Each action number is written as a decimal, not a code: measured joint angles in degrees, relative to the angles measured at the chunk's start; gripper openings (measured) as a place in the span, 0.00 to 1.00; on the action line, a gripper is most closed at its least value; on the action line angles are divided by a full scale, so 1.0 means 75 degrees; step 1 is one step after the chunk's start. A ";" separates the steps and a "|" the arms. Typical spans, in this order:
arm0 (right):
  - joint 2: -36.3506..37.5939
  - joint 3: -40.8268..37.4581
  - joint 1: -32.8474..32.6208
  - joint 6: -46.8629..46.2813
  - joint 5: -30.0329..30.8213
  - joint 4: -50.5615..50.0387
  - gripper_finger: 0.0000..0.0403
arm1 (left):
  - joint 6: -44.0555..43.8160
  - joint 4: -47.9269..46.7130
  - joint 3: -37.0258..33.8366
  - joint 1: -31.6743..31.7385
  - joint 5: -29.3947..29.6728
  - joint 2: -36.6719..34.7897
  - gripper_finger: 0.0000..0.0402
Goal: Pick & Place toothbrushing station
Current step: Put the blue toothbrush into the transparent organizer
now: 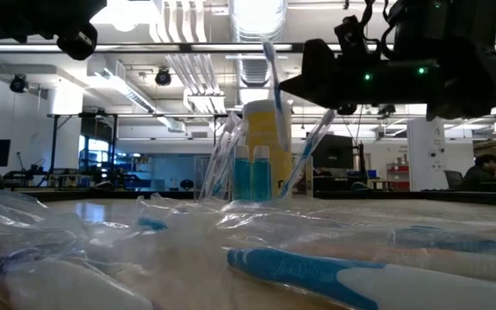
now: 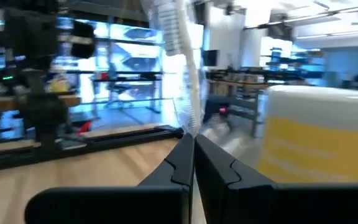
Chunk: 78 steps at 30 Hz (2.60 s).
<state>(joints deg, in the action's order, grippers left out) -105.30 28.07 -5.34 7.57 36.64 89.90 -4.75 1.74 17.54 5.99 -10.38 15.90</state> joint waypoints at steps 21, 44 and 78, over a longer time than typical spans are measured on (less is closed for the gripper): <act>-0.0843 -0.0301 0.0385 -0.1179 0.0334 -0.0018 0.02 | -0.0163 0.0773 -0.0393 0.0002 0.0002 0.0029 0.02; -0.0669 -0.0285 0.0836 -0.3167 -0.2310 -0.1414 0.26 | -0.0224 0.0787 -0.0393 0.0002 -0.0001 0.0029 0.02; 0.5521 -0.1342 0.0530 -0.1831 -0.5475 -0.5556 0.03 | 0.0085 0.0624 -0.0408 0.0002 -0.0004 0.0085 0.03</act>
<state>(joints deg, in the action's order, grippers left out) -63.89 18.01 -1.37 -6.17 -4.42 48.23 -4.12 6.42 14.48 6.00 -10.41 16.54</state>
